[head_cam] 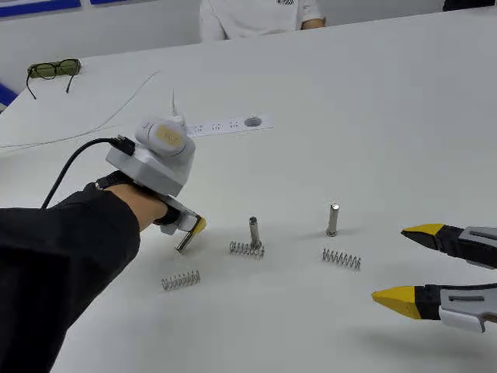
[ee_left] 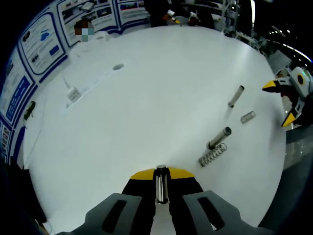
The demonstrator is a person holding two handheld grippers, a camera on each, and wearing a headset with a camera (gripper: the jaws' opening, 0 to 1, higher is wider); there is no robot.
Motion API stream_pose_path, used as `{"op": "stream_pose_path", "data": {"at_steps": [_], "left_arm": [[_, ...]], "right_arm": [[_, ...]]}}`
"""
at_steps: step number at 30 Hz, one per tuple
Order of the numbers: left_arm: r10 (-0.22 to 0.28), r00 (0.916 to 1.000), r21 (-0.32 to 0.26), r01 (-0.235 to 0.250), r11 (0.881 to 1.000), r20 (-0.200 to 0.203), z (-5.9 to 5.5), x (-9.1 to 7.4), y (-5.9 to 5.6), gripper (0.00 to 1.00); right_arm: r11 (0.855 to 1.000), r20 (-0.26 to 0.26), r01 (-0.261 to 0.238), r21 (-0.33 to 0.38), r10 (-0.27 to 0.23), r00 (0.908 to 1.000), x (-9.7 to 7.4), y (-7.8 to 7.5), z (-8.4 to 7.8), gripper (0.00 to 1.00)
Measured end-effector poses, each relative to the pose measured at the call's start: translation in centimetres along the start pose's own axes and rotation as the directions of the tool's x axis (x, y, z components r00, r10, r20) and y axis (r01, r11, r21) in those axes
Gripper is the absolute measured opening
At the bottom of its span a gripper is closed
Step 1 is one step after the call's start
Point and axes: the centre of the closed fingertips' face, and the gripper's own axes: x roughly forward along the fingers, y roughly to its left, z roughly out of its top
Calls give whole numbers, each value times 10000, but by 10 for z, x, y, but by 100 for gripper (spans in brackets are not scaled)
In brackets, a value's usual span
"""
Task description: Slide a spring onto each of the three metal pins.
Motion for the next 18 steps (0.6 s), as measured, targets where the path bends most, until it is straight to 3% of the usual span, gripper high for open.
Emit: {"op": "stream_pose_path", "data": {"at_steps": [11, 18], "left_arm": [[137, 9987, -192, -128, 9997, 483, -4, -19, 2, 7], [231, 9938, -737, -151, 9972, 1083, -13, -29, 4, 7]], "right_arm": [[9999, -53, -51, -92, 51, 10000, 0, 2, 1, 64], [9999, -87, -79, -126, 78, 9999, 0, 3, 2, 64]]}}
